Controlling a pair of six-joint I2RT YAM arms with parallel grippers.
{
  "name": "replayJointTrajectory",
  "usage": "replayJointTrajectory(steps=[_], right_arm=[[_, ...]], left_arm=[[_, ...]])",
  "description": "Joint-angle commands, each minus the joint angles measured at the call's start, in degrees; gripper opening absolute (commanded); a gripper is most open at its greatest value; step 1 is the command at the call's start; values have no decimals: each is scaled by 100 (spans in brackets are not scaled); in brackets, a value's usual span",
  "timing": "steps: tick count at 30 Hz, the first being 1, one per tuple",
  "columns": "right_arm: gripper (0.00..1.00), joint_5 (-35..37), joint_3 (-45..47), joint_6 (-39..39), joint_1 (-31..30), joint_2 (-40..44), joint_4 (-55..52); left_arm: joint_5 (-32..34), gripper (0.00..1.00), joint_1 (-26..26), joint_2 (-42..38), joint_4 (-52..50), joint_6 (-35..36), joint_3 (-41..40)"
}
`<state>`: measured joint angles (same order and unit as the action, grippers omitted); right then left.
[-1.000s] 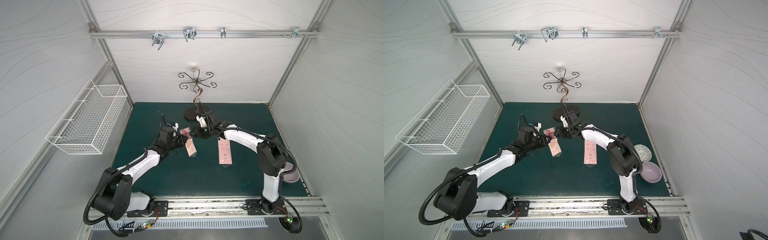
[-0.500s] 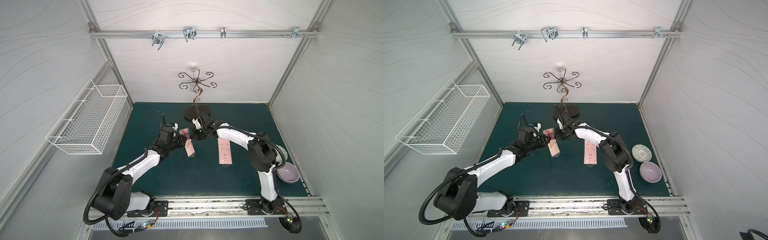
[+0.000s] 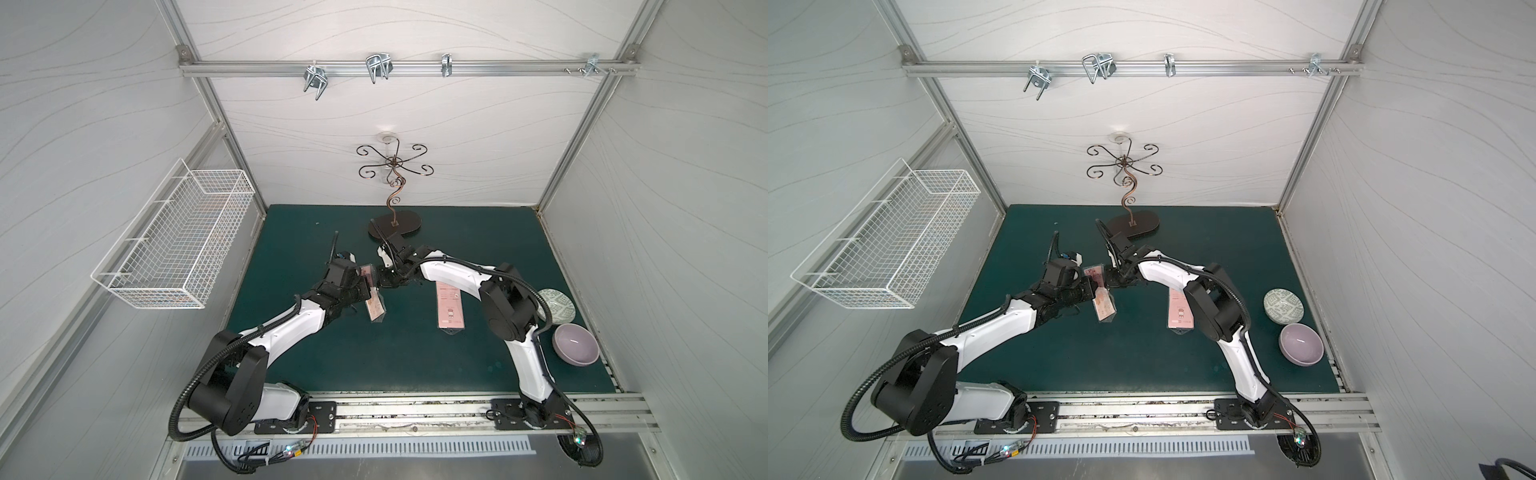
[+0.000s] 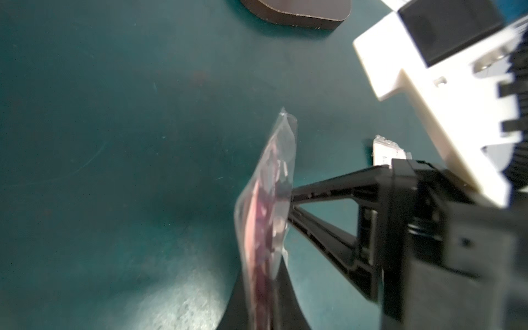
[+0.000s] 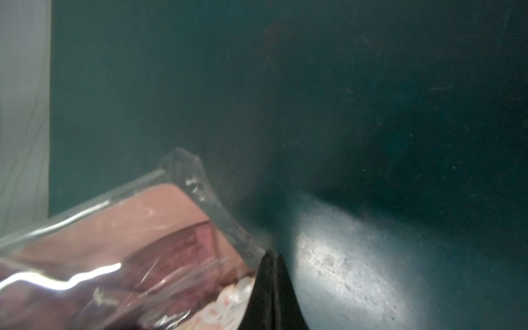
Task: Open the ruler set and take out the ruler
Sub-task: Open the ruler set bag.
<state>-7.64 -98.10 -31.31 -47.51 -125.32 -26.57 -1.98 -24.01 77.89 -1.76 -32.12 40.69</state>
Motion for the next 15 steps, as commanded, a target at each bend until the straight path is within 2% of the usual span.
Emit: replayJointTrajectory(steps=[1, 4, 6, 10, 11, 13, 15], right_arm=[[0, 1143, 28, 483, 109, -364, -900], [0, 1001, 210, 735, 180, -345, -743], [0, 497, 349, 721, 351, -264, -649], [0, -876, 1029, 439, 796, 241, -78], [0, -1288, 1242, 386, 918, 381, 85], [0, -2017, 1560, 246, 1095, 625, 272], [0, -2467, 1854, 130, 1177, 916, 422]], left_arm=[[592, 0, 54, 31, -79, 196, 353], [538, 0, 63, 60, -74, 334, 275], [405, 0, 102, 42, 147, 412, 126], [-283, 0, 452, 159, 592, 234, -106], [-404, 7, 526, 203, 709, 232, -152], [-531, 36, 631, 279, 776, 258, -167], [-515, 69, 669, 332, 667, 294, -91]])
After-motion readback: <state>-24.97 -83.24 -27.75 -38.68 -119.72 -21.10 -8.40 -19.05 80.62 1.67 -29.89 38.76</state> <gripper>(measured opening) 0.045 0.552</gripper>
